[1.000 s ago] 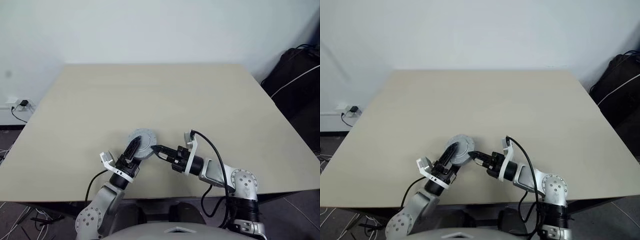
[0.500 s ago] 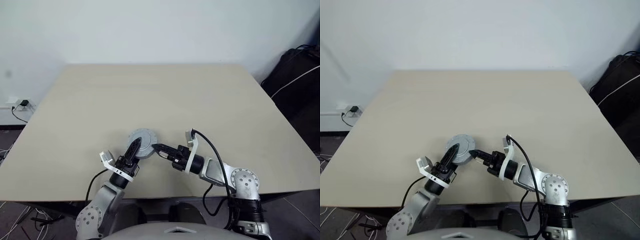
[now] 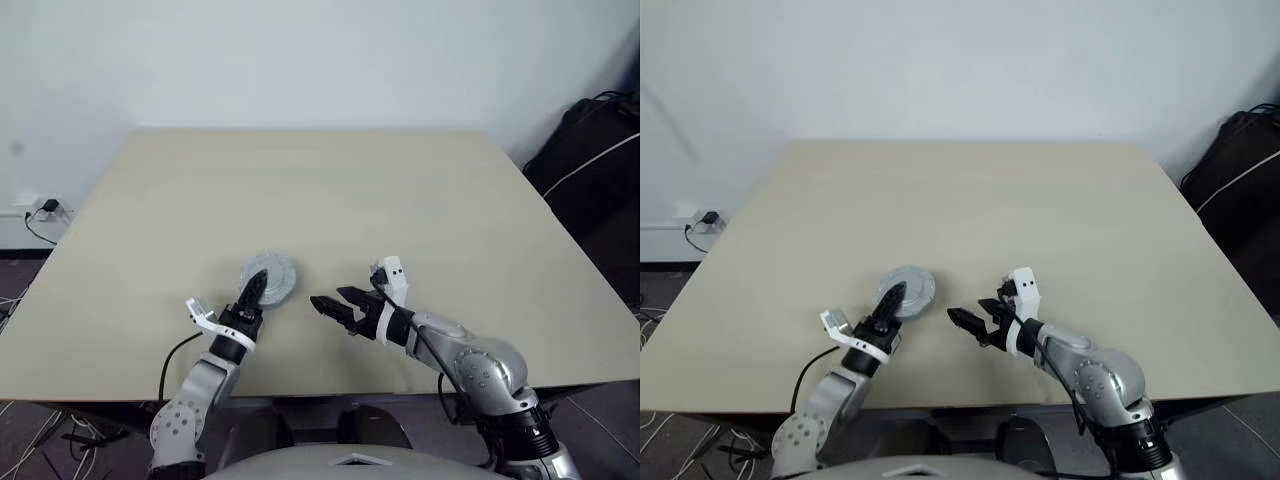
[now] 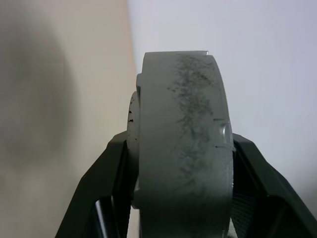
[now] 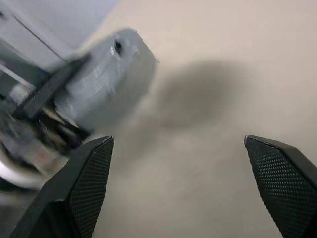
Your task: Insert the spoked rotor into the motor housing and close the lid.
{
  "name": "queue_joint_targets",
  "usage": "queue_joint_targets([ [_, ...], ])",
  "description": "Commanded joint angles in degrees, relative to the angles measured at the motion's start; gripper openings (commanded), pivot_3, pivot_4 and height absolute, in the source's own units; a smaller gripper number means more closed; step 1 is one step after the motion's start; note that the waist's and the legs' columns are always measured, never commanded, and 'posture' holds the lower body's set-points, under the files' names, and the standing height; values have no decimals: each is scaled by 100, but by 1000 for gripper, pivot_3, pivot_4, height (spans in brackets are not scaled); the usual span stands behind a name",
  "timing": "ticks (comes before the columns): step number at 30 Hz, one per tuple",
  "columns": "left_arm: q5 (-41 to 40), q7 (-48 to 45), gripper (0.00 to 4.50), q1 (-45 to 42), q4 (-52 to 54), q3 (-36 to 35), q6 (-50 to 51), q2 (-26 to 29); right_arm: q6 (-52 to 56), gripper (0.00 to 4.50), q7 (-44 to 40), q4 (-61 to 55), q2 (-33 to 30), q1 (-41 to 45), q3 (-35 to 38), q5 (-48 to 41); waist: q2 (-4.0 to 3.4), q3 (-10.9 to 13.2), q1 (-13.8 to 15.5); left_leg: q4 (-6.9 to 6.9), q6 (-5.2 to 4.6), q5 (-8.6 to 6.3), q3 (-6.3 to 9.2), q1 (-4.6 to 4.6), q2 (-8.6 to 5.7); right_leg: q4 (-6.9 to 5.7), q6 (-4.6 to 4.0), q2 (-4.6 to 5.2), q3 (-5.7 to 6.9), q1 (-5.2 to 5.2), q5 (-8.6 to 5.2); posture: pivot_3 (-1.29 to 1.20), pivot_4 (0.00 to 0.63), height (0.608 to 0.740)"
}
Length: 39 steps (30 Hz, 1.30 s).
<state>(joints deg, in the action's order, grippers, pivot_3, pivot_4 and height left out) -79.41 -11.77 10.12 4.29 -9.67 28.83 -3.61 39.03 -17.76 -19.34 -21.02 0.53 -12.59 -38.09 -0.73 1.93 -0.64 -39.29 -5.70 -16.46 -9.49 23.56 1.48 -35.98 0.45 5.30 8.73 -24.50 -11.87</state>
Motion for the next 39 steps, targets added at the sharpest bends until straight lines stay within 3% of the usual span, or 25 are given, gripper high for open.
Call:
queue_joint_targets([
  [1,46,-4,2102,-314,44,-145,-158,-303,-876,4500,-251,-122,-2,-65,-130,767,7,-4,-2,0,0,0,-3,1,0,0,3,-1,-3,3,2,0,0,740],
  [5,394,152,2102,-954,-493,-477,-534,-250,-1907,4500,-118,234,-39,-276,-295,1944,31,-18,7,-2,3,2,-7,0,-2,0,5,-6,-5,8,3,0,0,740],
  [11,753,302,2102,-1993,-1507,-859,-754,-204,-3405,4500,275,778,398,-652,-160,2941,57,-31,-13,-4,17,10,-8,-2,0,-4,7,-20,-11,11,5,0,0,740],
  [19,1377,394,2102,-3077,-2869,-1332,-998,-179,-3780,4500,605,1127,529,-914,20,3616,71,-39,-49,-5,20,12,-10,-4,0,-2,13,-64,-26,18,9,0,0,740],
  [29,2093,701,2102,-3792,-3934,-1747,-1293,-233,-3558,4500,560,1069,685,-1056,144,3735,72,-39,-103,-6,36,23,-2,-10,11,-9,25,-79,-27,19,19,0,0,740],
  [36,2344,944,4327,-3575,-3775,-1842,-1006,-197,-3401,4500,368,1038,770,-1067,194,3580,72,-47,-105,-6,35,23,-2,-26,11,-12,19,-78,-28,35,21,0,0,740],
  [39,2439,1061,4486,-3189,-3411,-1789,-668,-152,-3350,4500,314,1013,811,-1084,203,3556,74,-52,-140,1,33,19,-2,-96,18,-7,-12,-53,-30,94,1,0,0,740],
])
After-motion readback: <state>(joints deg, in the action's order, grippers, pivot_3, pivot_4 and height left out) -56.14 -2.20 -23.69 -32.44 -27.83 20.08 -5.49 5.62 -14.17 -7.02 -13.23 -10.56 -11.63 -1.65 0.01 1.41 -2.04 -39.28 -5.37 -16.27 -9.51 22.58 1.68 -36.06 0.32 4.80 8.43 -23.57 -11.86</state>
